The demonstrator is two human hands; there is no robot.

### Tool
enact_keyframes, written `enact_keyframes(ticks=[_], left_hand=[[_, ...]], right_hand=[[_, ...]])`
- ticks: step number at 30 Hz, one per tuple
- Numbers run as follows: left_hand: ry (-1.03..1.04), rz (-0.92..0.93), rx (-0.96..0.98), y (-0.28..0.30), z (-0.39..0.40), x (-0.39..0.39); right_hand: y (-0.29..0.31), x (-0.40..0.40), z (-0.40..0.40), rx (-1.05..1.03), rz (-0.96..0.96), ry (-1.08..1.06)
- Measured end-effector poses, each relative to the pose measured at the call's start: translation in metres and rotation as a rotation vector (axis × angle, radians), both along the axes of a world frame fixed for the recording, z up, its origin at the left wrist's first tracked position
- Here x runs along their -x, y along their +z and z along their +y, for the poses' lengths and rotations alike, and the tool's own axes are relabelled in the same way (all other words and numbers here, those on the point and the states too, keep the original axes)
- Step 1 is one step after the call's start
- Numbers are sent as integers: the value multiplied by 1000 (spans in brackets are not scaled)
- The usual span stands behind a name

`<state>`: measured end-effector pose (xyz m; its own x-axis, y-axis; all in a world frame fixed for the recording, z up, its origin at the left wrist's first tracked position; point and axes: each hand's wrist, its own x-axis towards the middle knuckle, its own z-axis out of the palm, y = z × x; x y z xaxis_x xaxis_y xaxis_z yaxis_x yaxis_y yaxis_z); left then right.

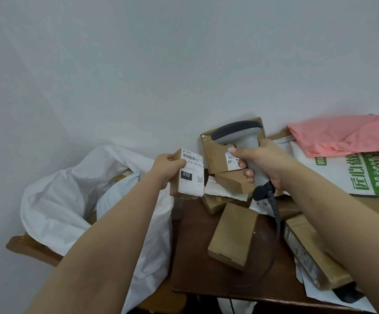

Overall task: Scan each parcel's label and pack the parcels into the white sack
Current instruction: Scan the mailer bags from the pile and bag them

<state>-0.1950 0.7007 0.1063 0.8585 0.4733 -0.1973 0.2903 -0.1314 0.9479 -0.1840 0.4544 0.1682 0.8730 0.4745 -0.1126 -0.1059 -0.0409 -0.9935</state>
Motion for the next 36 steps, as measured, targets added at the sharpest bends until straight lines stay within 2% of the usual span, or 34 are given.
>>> enact_keyframes(ticks=[9, 20, 30, 33, 36], left_hand=[[96, -172, -4, -6, -4, -5], [110, -232, 7, -5, -7, -8], [171, -262, 5, -13, 21, 7], [217, -253, 0, -15, 42, 22], [361, -247, -58, -16, 72, 46]], right_hand=[[2, -5, -16, -5, 7, -31], [6, -4, -26, 10, -17, -48], [8, 3, -2, -13, 48, -8], [8, 8, 17, -12, 41, 20], [3, 12, 39, 2, 65, 61]])
